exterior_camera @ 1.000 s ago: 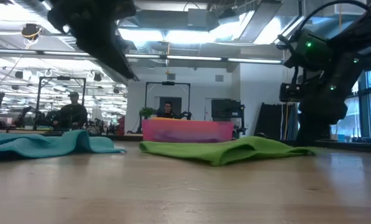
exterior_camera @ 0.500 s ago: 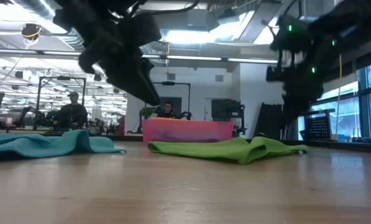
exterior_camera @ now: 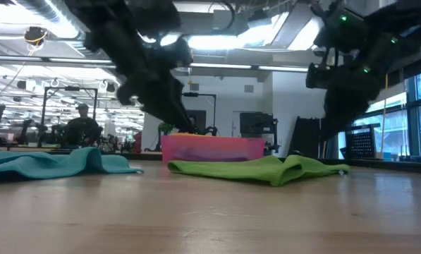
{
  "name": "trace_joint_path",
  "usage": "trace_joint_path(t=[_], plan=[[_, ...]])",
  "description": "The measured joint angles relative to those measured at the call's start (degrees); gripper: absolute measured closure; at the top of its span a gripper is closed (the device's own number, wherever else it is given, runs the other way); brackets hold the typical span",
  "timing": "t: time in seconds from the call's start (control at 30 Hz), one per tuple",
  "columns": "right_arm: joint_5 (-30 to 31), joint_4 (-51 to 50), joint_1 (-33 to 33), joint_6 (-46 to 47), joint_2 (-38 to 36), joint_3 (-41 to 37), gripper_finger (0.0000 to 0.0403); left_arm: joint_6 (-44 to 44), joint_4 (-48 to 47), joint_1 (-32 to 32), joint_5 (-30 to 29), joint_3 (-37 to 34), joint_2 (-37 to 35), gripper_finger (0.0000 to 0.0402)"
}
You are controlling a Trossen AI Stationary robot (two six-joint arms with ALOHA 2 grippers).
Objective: Roll microfiber towels into tight, uniform cylinder then place into a basket
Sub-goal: Fold the green microfiber towel
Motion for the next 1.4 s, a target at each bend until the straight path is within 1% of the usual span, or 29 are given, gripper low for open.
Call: trace_joint_path(t=[0.1, 0.13, 0.17, 0.23, 0.3, 0.37, 0.43, 0.5, 0.57, 0.63, 0.73, 0.87, 1.03, 1.17, 1.27, 1.4], plan=[[0.14, 1.99, 1.07, 1.64, 0.02, -2.39, 0.0348, 0.00, 4.93, 2.92, 5.83, 0.04, 2.47, 0.0308], [1.00, 3.37, 1.33, 2.09, 0.02, -3.11, 0.0348, 1.47, 6.41, 3.96, 7.62, 0.04, 3.26, 0.0308], [3.02, 5.10, 1.58, 2.28, 0.02, -3.73, 0.0348, 3.95, 8.50, 5.11, 9.01, 0.02, 4.05, 0.0308], [8.30, 7.13, 1.87, 2.08, 0.02, -4.18, 0.0348, 7.99, 12.45, 7.56, 9.41, 0.02, 4.89, 0.0308], [11.54, 9.25, 1.84, 2.07, 0.02, -4.19, 0.0348, 5.55, 16.63, 9.72, 9.37, 0.03, 4.93, 0.0308], [12.46, 11.40, 1.87, 2.52, 0.00, -4.19, 0.0348, 0.56, 18.51, 10.94, 10.86, 0.11, 4.87, 0.0308], [12.50, 12.71, 1.94, 2.96, 0.04, -4.19, 0.0348, -0.92, 17.32, 11.20, 14.45, 0.11, 4.87, 0.0308], [12.89, 13.87, 1.94, 3.89, 0.56, -4.19, 0.0348, -0.96, 13.72, 10.83, 17.07, 0.11, 4.87, 0.0308], [12.18, 14.08, 1.91, 3.19, 0.89, -4.19, 0.0348, 0.08, 11.01, 10.20, 17.10, 0.07, 5.83, 0.0308], [10.46, 13.33, 1.94, 3.16, 1.07, -4.17, 0.0348, 0.59, 9.19, 9.93, 15.85, -0.03, 6.96, 0.0308], [8.17, 11.04, 1.93, 5.46, 1.07, -4.17, 0.0348, -0.03, 10.90, 10.30, 15.00, 0.17, 9.33, 0.0308], [8.23, 6.26, 1.92, 8.26, 1.07, -4.17, 0.0348, -0.80, 10.14, 11.16, 15.00, 0.05, 12.71, 0.0308], [9.28, -1.16, 1.50, 11.55, 1.07, -4.17, 0.0348, -2.41, 9.92, 11.92, 16.59, 0.20, 14.35, 0.0308], [14.05, -4.04, 0.65, 13.00, 1.07, -4.17, 0.0348, -5.77, 9.93, 11.96, 20.19, 0.17, 14.20, 0.0308], [16.26, -4.04, -0.43, 12.68, 1.07, -4.17, 0.0348, -8.32, 9.98, 11.07, 25.36, 0.17, 14.18, 0.0307], [17.08, -3.80, -2.25, 11.02, 1.07, -4.17, 0.0348, -9.49, 7.48, 8.42, 33.67, 0.86, 14.29, 0.0307]])
